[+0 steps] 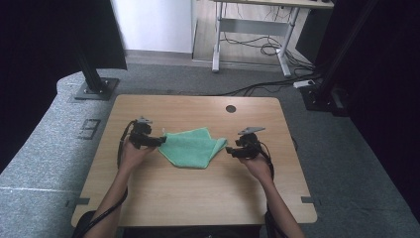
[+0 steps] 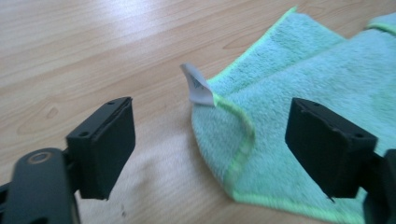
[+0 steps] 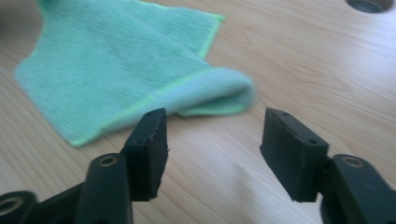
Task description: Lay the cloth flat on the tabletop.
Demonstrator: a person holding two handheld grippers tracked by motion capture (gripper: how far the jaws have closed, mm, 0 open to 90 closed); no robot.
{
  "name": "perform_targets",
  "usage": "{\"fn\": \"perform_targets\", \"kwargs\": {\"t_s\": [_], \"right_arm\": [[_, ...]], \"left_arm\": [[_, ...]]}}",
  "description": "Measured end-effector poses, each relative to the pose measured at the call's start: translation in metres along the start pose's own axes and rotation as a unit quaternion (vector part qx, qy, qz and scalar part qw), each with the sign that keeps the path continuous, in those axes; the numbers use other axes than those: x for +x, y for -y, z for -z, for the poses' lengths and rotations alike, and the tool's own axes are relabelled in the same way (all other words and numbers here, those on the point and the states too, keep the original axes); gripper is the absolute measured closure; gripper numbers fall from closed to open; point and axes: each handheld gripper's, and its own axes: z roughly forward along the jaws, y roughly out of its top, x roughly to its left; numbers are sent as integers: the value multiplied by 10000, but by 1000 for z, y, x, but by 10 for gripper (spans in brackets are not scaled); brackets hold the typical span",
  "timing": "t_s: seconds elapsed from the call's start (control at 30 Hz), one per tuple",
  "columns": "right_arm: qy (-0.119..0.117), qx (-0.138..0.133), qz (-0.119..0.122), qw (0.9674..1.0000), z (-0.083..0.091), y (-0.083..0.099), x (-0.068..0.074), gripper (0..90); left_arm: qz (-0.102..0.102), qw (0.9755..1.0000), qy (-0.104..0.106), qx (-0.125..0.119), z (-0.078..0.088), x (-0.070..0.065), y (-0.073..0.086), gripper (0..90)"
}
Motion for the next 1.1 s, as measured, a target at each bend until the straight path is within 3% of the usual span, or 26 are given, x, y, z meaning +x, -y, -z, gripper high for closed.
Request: {"fn": "perform_targets", "kwargs": {"t_s": [0.17,0.27,0.3,0.47,0.57,0.6,0.63,0.67,0.73,0.77,0.8,0.9,0.97,1.0,1.03,1.07,1.1], "right_arm": [[-68,15,23,10000,-16,-2,16,321],[-14,83,77,9999,-37,-4,31,273],[8,102,82,9999,-41,-4,34,266],[165,210,149,9995,-55,-2,46,244],[469,368,453,9972,-58,2,55,244],[511,398,497,9967,-58,4,55,249],[511,398,497,9967,-58,4,55,249],[643,534,583,9948,-56,8,52,250],[646,519,531,9951,-54,11,49,253],[627,529,465,9955,-52,13,45,254],[662,560,405,9954,-47,16,39,260],[692,576,366,9953,-42,19,33,261],[677,587,343,9954,-39,22,29,261],[628,590,315,9958,-37,24,26,261],[628,590,315,9958,-37,24,26,261],[588,586,311,9961,-36,24,25,261],[588,586,311,9961,-36,24,25,261]], "left_arm": [[-67,9996,-169,224,-18,-2,7,156],[-142,9985,-251,466,-30,-2,16,157],[-176,9985,-296,417,-32,-4,23,145],[-210,9981,-348,473,-27,-10,26,158],[-273,9976,-335,537,-20,-19,32,158],[-285,9977,-201,579,-15,-27,39,158],[-285,9977,-201,579,-15,-27,39,151],[-350,9972,-157,637,-12,-32,41,153],[-529,9956,-29,771,-6,-41,42,152],[-630,9952,-5,748,-2,-46,41,145],[-674,9961,71,573,5,-49,34,145],[-585,9974,129,402,7,-48,24,149],[-550,9979,82,340,3,-45,13,150],[-532,9981,72,297,-7,-45,4,150],[-532,9981,72,297,-7,-45,4,150],[-466,9985,177,220,-25,-48,-6,151],[-466,9985,177,220,-25,-48,-6,151]]}}
